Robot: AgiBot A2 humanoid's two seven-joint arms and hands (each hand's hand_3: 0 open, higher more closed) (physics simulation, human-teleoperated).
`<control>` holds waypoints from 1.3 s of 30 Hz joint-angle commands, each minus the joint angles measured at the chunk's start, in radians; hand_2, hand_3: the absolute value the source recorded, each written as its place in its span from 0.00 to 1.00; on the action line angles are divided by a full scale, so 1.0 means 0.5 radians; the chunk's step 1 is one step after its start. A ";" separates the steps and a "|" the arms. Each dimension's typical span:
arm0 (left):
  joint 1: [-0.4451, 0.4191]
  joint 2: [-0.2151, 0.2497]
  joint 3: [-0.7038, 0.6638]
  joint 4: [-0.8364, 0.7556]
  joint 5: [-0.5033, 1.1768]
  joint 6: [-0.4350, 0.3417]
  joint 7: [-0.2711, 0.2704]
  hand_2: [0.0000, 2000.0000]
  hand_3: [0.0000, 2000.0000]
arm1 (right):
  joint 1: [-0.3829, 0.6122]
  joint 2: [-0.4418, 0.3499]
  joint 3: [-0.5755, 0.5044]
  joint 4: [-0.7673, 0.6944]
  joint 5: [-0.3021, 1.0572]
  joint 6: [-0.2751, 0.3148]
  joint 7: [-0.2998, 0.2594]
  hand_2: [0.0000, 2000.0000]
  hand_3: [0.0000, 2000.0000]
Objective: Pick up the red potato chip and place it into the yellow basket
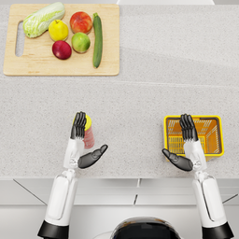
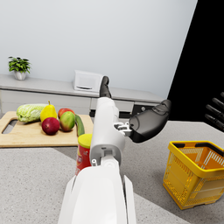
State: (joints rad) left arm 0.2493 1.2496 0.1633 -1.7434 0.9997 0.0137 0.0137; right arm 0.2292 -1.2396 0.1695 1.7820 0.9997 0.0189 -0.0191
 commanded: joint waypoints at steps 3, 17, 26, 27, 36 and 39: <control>0.254 0.074 -0.224 0.222 0.265 -0.017 -0.017 0.00 0.00 | 0.107 -0.040 -0.268 -0.024 0.265 -0.024 0.024 0.00 0.00; 0.414 0.170 -0.100 1.191 0.927 -0.027 -0.027 0.00 0.00 | 0.035 -0.080 -0.400 0.178 0.927 -0.038 0.038 0.00 0.00; 0.442 0.220 0.037 1.554 0.937 -0.027 -0.027 0.00 0.00 | 0.104 -0.118 -0.308 0.124 0.938 -0.038 0.038 0.00 0.00; 0.473 0.233 0.019 1.626 0.937 -0.027 -0.027 0.00 0.00 | 0.093 -0.120 -0.296 0.133 0.938 -0.038 0.038 0.00 0.00; 0.566 0.291 -0.114 1.718 0.937 -0.077 -0.028 1.00 0.82 | 0.056 -0.144 -0.277 0.126 0.938 -0.038 0.038 0.00 0.00; 0.573 0.304 -0.091 1.645 0.938 -0.067 -0.035 1.00 1.00 | 0.088 -0.165 -0.159 0.093 0.938 -0.038 0.038 0.00 0.00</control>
State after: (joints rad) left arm 0.5108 1.3994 0.1252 -0.8751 1.4686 -0.0440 -0.0042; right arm 0.2543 -1.3186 0.0590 1.8367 1.4687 0.0000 0.0000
